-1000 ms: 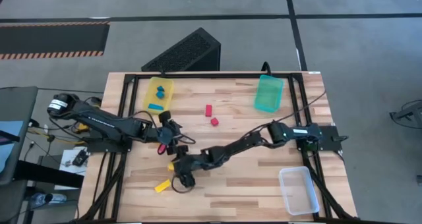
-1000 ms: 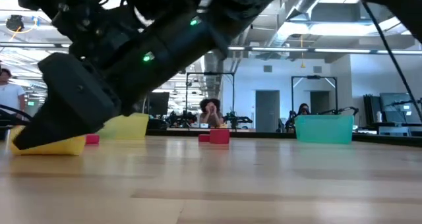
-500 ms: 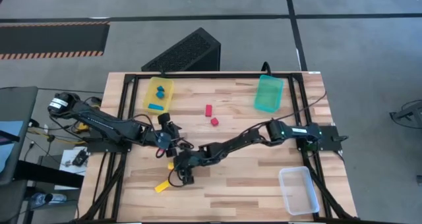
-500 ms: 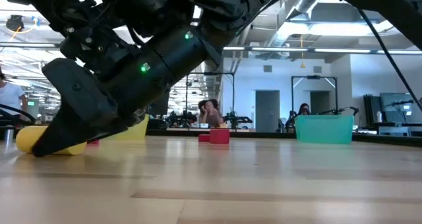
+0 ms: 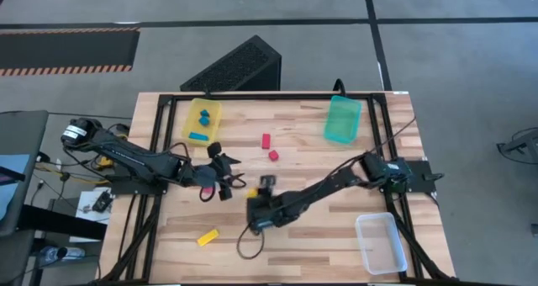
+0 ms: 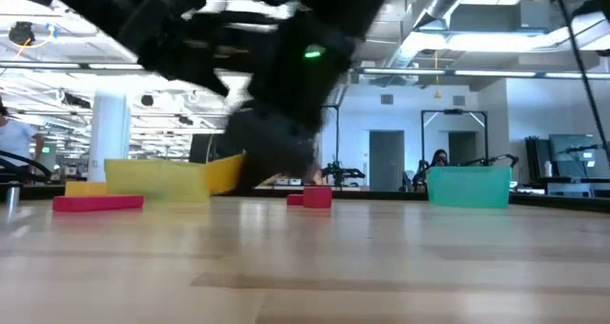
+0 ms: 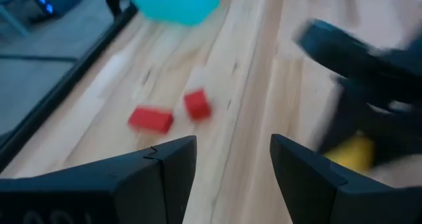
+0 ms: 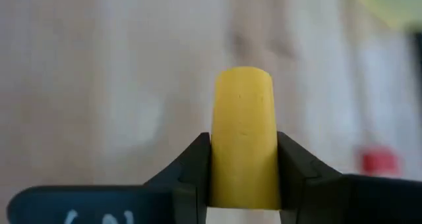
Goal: Sort & place blocks by color
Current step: Put yellow cylindrical block into the light blue bin
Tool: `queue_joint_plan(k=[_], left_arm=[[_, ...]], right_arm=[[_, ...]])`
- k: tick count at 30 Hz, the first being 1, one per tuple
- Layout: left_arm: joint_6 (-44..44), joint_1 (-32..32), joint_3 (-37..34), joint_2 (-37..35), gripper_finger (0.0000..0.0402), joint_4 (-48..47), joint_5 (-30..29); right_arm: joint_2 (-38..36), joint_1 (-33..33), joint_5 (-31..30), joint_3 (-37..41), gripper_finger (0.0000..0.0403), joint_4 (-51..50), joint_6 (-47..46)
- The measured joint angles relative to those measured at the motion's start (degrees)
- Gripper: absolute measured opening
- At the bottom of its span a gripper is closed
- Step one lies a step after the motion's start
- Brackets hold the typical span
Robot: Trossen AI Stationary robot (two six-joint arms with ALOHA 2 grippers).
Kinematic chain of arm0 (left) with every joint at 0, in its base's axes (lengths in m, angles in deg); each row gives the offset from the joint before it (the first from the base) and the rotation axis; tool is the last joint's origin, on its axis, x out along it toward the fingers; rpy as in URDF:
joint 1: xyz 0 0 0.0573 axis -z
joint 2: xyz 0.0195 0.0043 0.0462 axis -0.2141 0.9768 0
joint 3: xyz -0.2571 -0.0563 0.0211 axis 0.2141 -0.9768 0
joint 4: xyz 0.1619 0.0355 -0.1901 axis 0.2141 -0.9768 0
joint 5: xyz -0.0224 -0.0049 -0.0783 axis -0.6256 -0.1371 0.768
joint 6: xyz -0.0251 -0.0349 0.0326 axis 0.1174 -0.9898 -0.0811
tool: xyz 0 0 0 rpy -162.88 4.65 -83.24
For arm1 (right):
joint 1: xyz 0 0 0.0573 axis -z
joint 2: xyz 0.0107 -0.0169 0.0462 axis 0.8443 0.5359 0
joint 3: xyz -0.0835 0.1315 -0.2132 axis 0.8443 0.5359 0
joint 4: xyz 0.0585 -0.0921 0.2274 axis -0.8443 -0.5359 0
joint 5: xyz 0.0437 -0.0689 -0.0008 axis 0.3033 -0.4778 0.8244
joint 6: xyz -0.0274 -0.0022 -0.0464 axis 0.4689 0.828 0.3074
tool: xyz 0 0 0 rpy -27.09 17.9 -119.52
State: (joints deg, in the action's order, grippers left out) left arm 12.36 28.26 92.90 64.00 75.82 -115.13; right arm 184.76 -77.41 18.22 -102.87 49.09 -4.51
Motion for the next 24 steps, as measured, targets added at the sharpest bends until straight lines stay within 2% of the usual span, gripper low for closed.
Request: queue_joint_plan(k=[4,7,11,13,15,20,24], left_arm=[[0.64,-0.02,0.01,0.00,0.0184,2.75,0.05],[-2.98,-0.73,-0.04,0.00,0.0184,3.05,-0.41],[-10.31,-3.42,-0.49,0.02,0.0184,6.48,1.32],[-12.15,-4.77,-0.47,0.68,0.0184,9.16,3.09],[-12.71,-5.55,-0.54,1.78,0.0184,11.87,5.67],[-13.09,-6.03,-0.54,6.97,0.0184,21.29,15.76],[-11.60,-6.59,-0.57,11.49,0.0184,30.38,22.72]], right_arm=[[-8.16,0.96,-7.33,12.13,0.0119,5.19,-4.34],[-14.67,1.16,-13.67,20.30,0.0119,14.25,-4.95],[-20.50,0.58,-18.52,28.09,0.0119,27.75,2.32],[-21.55,0.00,-18.05,30.23,0.0119,34.26,8.45],[-21.84,-0.86,-18.79,31.00,0.0119,36.42,13.12],[-21.79,-2.93,-24.63,31.02,0.0119,38.68,16.37],[-21.79,-4.38,-25.59,31.04,0.0119,39.45,18.93]])
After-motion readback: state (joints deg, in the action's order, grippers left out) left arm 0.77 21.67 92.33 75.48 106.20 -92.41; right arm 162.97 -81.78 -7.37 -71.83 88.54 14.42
